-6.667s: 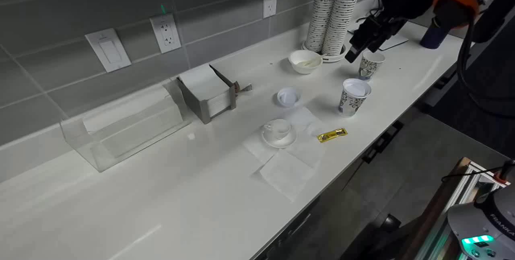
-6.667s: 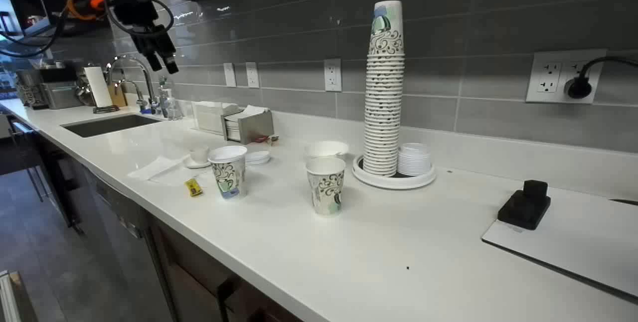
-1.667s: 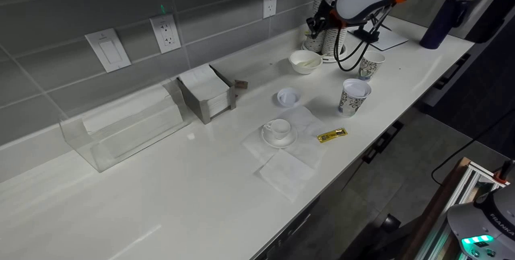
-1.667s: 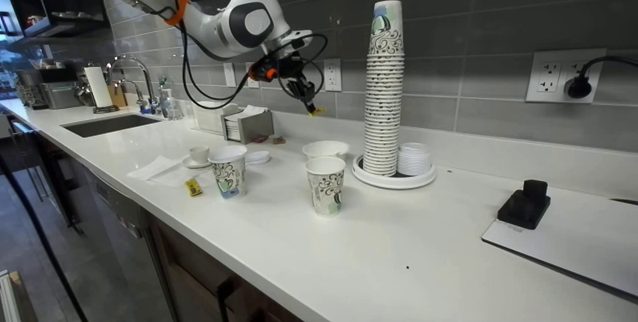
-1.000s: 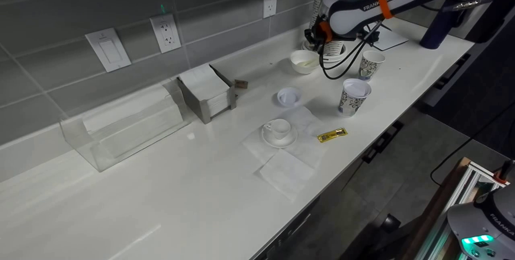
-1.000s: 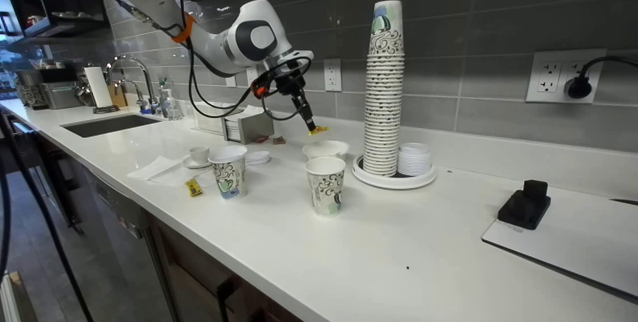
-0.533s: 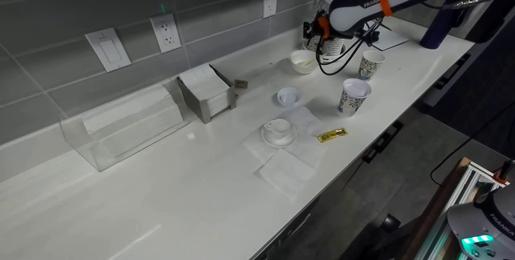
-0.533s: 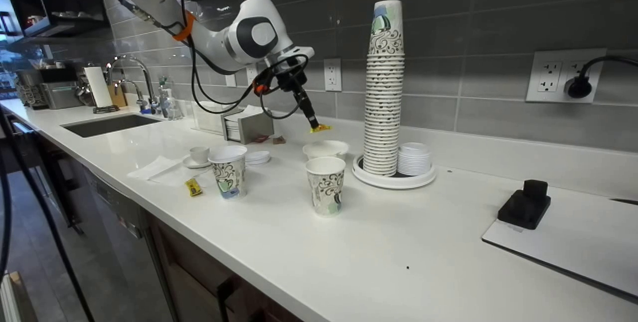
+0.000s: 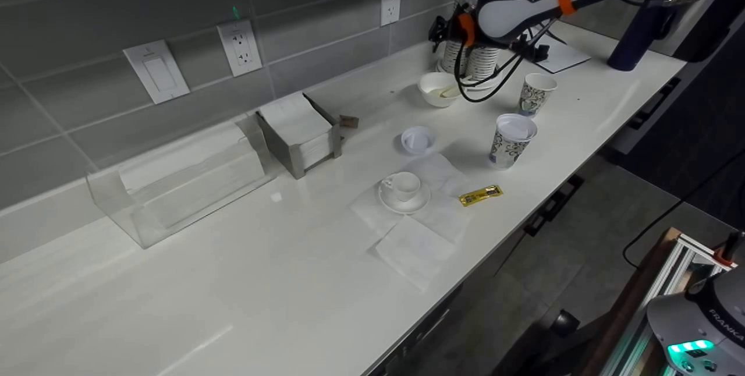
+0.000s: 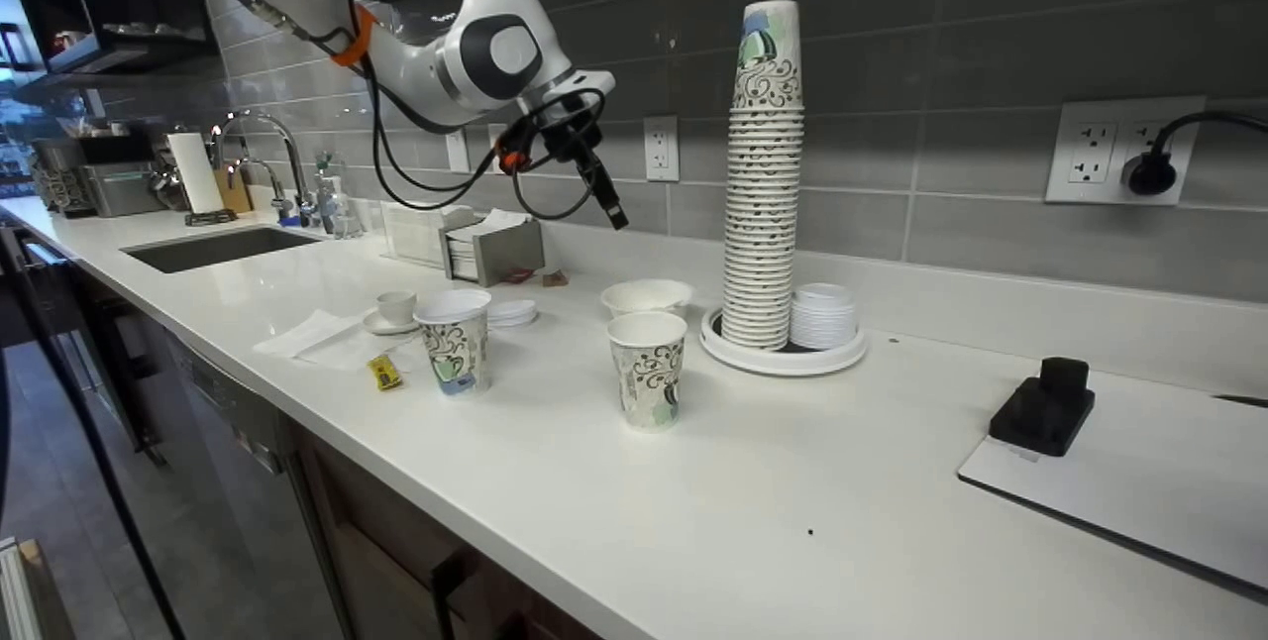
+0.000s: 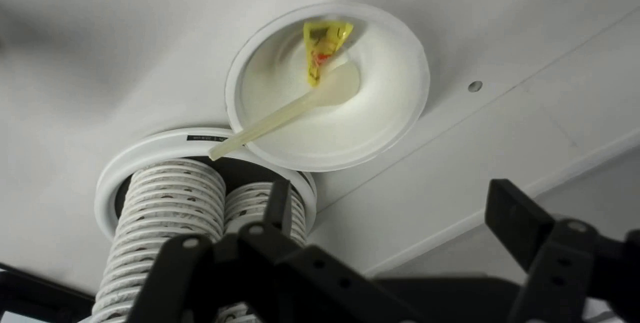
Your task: Put the packet into the bowl
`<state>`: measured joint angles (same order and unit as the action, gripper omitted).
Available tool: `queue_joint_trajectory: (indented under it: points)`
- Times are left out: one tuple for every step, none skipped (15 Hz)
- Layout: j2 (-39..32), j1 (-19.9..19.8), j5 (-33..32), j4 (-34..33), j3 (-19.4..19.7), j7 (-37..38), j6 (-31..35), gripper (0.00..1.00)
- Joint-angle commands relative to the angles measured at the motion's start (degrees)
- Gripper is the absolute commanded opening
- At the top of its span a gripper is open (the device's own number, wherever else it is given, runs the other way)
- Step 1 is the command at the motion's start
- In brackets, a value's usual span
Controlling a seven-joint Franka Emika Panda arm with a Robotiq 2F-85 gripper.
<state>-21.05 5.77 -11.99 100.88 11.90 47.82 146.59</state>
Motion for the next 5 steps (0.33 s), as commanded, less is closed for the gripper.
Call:
queue_joint_trajectory:
  points:
    - [0.6, 0.1, 0.0, 0.6, -0.8, 0.7, 2.9, 1.00]
    - [1.1, 0.0, 0.7, 0.9, -1.4, 0.0, 3.3, 1.00]
    - [1.7, -0.1, 1.1, 1.5, -1.9, -0.9, 3.4, 1.00]
    - [0.1, -0.2, 0.3, -0.1, -1.1, -0.4, 2.2, 1.00]
    - [0.3, -0.1, 0.3, -0.1, -1.4, -0.4, 2.3, 1.00]
